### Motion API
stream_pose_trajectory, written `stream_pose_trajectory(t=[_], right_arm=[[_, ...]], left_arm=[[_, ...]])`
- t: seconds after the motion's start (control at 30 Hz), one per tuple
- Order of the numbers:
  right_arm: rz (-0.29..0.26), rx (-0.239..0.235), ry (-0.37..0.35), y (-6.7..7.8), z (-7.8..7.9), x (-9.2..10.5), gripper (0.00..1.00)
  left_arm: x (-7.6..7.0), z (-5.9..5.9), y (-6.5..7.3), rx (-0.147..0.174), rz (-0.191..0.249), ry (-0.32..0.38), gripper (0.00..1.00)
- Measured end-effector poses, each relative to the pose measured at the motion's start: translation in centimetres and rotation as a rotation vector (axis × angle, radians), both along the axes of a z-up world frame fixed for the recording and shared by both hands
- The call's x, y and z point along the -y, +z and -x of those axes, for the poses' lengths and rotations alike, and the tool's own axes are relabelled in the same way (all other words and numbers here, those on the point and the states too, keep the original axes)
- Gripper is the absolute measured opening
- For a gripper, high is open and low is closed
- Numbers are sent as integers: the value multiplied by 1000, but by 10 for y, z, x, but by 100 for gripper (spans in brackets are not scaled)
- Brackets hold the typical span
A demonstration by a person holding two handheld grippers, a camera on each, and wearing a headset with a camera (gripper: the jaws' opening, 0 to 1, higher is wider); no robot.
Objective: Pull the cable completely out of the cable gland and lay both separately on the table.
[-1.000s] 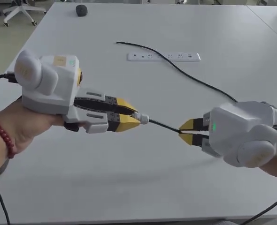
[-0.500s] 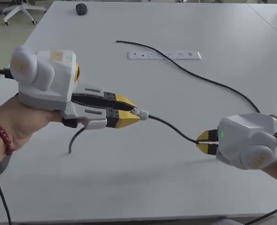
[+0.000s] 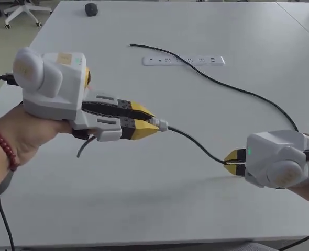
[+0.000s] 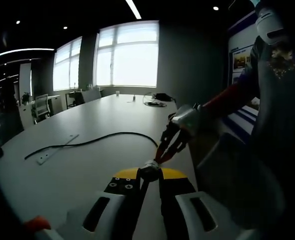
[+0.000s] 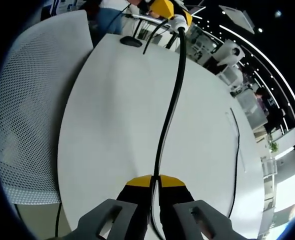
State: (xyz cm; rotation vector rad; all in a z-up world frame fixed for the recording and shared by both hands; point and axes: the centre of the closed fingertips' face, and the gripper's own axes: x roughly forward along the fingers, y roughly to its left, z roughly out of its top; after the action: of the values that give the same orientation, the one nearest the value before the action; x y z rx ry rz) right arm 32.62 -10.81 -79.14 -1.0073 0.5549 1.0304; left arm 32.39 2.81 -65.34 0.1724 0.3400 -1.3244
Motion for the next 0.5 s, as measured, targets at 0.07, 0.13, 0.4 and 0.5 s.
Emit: stream_pose_trajectory(t=[0.07,0.13,0.4,0.5], right_arm=[[-4,-2,-5,0,0,0,0],[-18,-21,-18,-1,1,0,0],[-225,-37,-14,27,12,-37,31],[-282,-26,-24,44,14,-47,35]], left_arm=[[1,0,1,1,2,-1,15],[1,0,1,4,2,1,15],[3,-2,2,4,6,8,15],[3,-2,1,1,5,8,15]])
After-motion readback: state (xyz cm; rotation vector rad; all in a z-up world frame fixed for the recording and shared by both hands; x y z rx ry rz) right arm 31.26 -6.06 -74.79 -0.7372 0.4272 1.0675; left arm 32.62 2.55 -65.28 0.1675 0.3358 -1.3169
